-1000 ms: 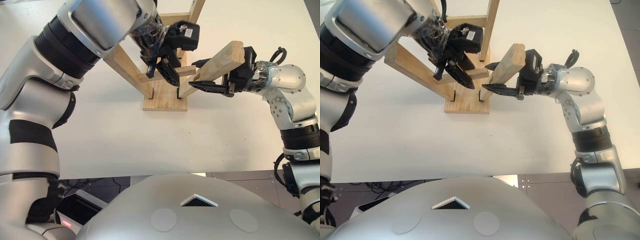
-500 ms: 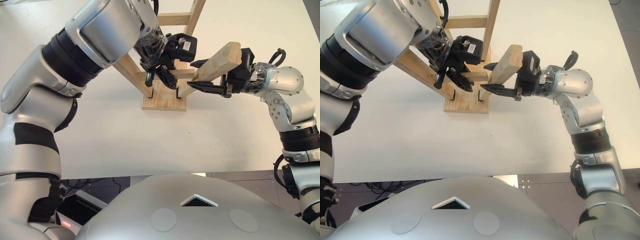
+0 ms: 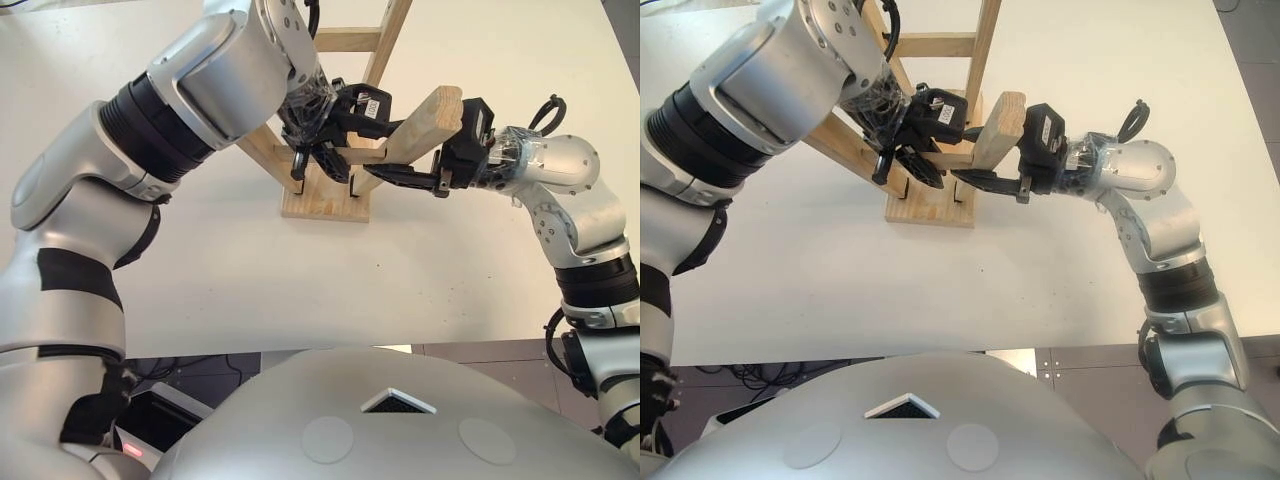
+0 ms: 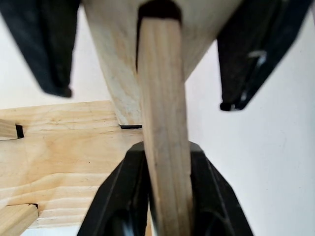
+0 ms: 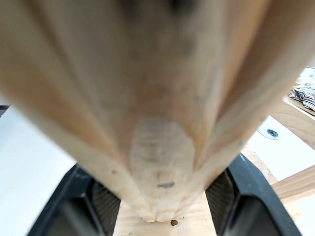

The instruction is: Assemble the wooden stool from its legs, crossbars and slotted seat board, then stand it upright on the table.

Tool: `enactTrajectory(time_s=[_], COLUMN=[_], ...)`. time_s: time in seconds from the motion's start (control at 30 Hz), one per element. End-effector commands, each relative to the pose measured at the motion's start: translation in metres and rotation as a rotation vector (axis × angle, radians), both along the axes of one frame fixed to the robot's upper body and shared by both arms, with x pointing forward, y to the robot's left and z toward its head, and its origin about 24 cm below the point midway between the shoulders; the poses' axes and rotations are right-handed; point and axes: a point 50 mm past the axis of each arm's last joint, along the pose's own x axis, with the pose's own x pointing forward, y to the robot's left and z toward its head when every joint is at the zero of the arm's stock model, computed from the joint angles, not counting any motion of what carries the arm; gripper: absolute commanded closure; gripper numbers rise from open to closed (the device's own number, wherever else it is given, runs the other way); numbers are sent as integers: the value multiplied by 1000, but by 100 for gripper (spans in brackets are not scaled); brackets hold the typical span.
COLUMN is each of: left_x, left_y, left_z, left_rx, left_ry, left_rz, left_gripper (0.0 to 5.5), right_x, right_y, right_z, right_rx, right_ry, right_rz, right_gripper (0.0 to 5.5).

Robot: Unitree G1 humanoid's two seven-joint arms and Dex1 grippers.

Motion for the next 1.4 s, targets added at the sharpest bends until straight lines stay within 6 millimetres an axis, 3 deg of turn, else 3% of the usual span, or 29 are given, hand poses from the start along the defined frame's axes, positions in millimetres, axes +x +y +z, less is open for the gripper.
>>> enactTrajectory(time_s=[0.03,0.3,0.47,0.6,0.7,0.83,0.93,1.03,1.27,1.33,1.4], left_x=[-11,-17,-19,-15,-5,-9,-11,-30,-52,-44,-28], left_y=[2,0,-5,-10,-7,2,23,59,85,104,126], left_z=[-44,-52,-46,-7,26,57,67,76,191,206,205], left_rx=[71,60,-2,-150,-247,-314,-308,-267,-823,-963,-1073], left_ry=[103,151,164,172,95,51,-14,-95,-126,-154,-156], left_rz=[17,39,20,-4,16,-20,-35,-140,-33,115,313], left_gripper=[479,483,484,484,421,376,346,314,314,314,314], right_x=[-6,-4,-15,-17,-15,-16,-15,-17,-30,-26,-12], right_y=[14,26,16,8,2,-2,-3,-5,-26,-28,-27], right_z=[-35,-57,-71,-68,-62,-58,-57,-63,-92,-83,-65], right_rx=[-137,-365,-409,-386,-370,-380,-388,-429,-503,-452,-360], right_ry=[132,185,254,260,244,221,217,196,319,307,249], right_rz=[-2,10,0,-31,-53,-63,-65,-62,-87,-113,-178], right_gripper=[346,346,346,346,346,346,346,346,346,346,346])
